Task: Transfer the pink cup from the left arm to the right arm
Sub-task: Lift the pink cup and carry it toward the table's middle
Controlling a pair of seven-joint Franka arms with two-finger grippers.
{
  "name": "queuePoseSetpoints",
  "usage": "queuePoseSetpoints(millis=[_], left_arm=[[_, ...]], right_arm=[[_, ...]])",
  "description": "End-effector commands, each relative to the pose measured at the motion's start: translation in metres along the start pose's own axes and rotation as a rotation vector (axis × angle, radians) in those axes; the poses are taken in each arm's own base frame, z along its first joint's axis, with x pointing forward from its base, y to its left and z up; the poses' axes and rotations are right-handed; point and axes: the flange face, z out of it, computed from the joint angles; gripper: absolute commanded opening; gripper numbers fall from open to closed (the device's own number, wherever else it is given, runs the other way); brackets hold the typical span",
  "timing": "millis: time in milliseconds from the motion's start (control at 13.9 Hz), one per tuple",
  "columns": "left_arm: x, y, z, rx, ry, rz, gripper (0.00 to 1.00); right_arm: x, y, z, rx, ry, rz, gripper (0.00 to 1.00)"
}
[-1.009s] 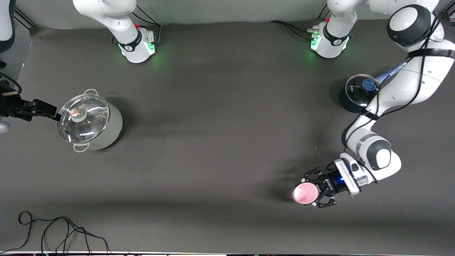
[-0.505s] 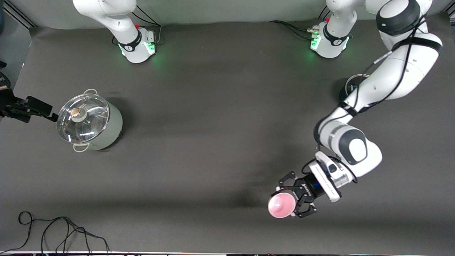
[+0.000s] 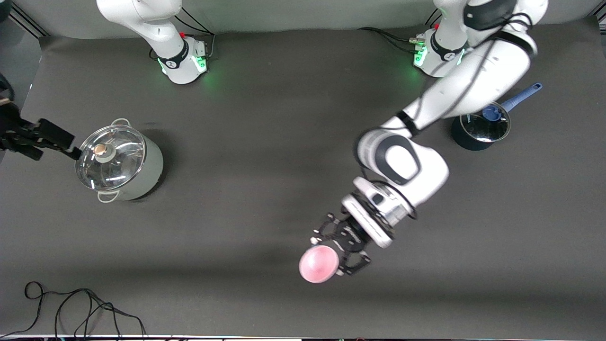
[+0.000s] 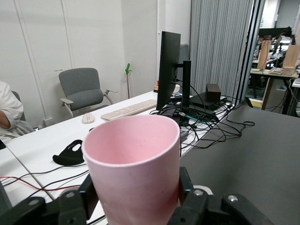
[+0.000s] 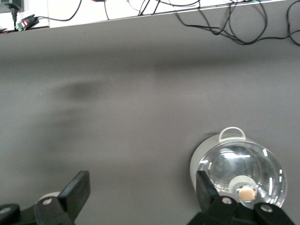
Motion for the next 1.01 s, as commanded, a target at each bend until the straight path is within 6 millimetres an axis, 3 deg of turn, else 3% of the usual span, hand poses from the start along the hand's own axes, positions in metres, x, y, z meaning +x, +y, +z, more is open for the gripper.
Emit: queuePoseSetpoints(millis=[0, 72, 216, 288, 433, 505, 577, 793, 937], left_arm=[[0.021, 0.031, 0.003, 0.049, -0.007, -0.027, 0.00], [0.025, 0.050, 0.004, 0.073, -0.021, -0.044, 0.00], [0.040, 0.081, 0.005, 0.094, -0.020, -0.052, 0.00], [0.043, 0.084, 0.003, 0.105, -0.022, -0.048, 0.00], [0.055, 0.128, 0.008, 0.081, -0.012, -0.044, 0.00], [0.055, 0.130, 0.011, 0.092, -0.011, -0.027, 0.00], [0.052, 0.149, 0.016, 0.083, -0.018, -0.007, 0.00], [0.047, 0.175, 0.026, 0.132, -0.014, -0.008, 0.00], [0.036, 0.180, 0.031, 0.173, -0.021, -0.029, 0.00]], right_arm=[[0.008, -0.021, 0.014, 0.001, -0.014, 0.011, 1.00], [0.011, -0.025, 0.023, 0.000, -0.027, 0.007, 1.00], [0.008, -0.056, 0.035, -0.002, -0.044, -0.022, 1.00], [0.009, -0.064, 0.044, -0.014, -0.055, 0.000, 1.00], [0.011, -0.097, 0.055, -0.041, -0.055, -0.024, 1.00], [0.017, -0.106, 0.065, -0.045, -0.060, -0.005, 1.00], [0.023, -0.111, 0.068, -0.044, -0.055, 0.040, 1.00], [0.043, -0.121, 0.066, -0.031, -0.015, 0.131, 1.00], [0.053, -0.126, 0.068, -0.026, 0.004, 0.195, 1.00]])
